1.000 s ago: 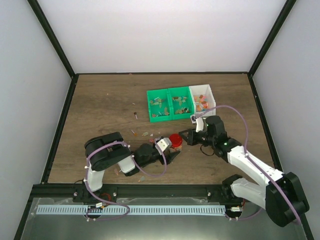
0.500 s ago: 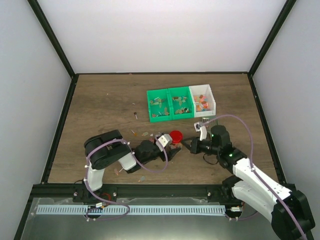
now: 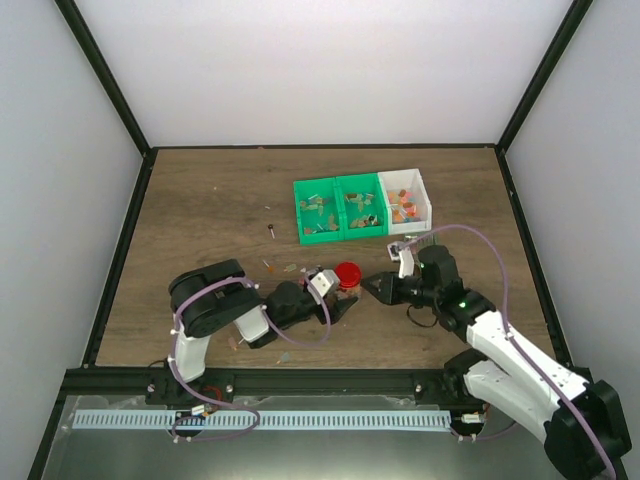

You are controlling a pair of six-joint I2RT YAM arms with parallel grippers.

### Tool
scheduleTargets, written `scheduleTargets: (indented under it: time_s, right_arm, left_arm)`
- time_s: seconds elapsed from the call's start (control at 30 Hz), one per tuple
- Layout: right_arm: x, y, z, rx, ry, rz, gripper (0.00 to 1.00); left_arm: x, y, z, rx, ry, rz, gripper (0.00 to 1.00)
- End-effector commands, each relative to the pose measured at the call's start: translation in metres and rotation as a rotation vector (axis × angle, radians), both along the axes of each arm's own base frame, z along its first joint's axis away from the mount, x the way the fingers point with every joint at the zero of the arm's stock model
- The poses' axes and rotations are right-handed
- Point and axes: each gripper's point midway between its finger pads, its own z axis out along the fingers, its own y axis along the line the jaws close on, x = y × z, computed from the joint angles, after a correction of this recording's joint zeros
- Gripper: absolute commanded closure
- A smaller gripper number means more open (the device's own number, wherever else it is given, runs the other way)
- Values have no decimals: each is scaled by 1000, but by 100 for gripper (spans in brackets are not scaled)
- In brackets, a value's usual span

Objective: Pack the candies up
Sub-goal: Screw the bottle lid onto the packing bottle.

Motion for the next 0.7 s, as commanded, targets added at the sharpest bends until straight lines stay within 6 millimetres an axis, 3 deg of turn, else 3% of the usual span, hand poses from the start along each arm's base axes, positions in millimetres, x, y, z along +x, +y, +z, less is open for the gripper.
scheduleTargets:
  time_s: [0.0,0.33,0.5,0.67]
  right_arm:
    - [30,4,20,-10,-86,-42,81]
    - [59,27,20,-35,-125,28,80]
    - [61,31,15,-43,-119,43,85]
    - [50,34,5,-28,-73,72,91]
  left_arm:
    - [-29,22,-61,174,161,-61,27]
    - [-33,25,-59,180,154,-73,28]
    - [-34,24,-61,185,162,-81,28]
    - [-32,24,-62,172,169,-71,28]
